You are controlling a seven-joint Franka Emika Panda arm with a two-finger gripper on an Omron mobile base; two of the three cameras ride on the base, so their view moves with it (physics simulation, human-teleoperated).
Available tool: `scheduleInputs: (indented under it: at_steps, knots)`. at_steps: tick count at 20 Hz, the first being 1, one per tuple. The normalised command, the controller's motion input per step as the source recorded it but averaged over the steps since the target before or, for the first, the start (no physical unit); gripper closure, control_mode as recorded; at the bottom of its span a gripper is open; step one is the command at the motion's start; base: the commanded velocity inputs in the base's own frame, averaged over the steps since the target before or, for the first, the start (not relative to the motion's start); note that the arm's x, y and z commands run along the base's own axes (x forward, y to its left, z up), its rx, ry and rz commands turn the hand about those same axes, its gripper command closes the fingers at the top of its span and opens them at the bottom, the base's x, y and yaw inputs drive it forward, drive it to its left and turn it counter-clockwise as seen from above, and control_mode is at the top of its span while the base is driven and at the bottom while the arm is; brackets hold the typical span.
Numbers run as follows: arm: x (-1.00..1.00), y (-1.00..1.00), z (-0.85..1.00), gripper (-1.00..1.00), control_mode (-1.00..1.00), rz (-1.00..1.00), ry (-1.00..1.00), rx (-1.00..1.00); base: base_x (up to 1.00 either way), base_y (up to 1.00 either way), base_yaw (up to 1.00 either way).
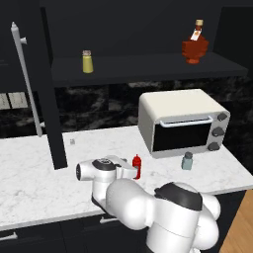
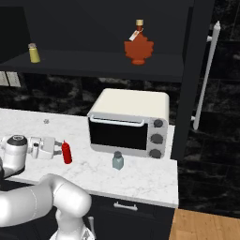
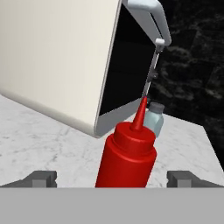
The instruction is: Put the shaker and condiment bottle from the counter next to their counterparts in the cabinet.
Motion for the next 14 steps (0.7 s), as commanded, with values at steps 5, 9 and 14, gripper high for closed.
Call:
scheduleInputs:
  at_steps: [5,9,14]
  knots:
    - [0.01,-0.15,-0.1,-1.0,-1.0,-0.03,0.0,0.0,0.0,0.0,0.0]
    - [0.06,-0.22,-0.06,-1.0,-1.0,-0.02,0.0,0.0,0.0,0.0,0.0]
    - [0.05,-0.09,-0.16,1.0,-1.0,-0.01,0.01,-0.01,0.0,0.0,0.0]
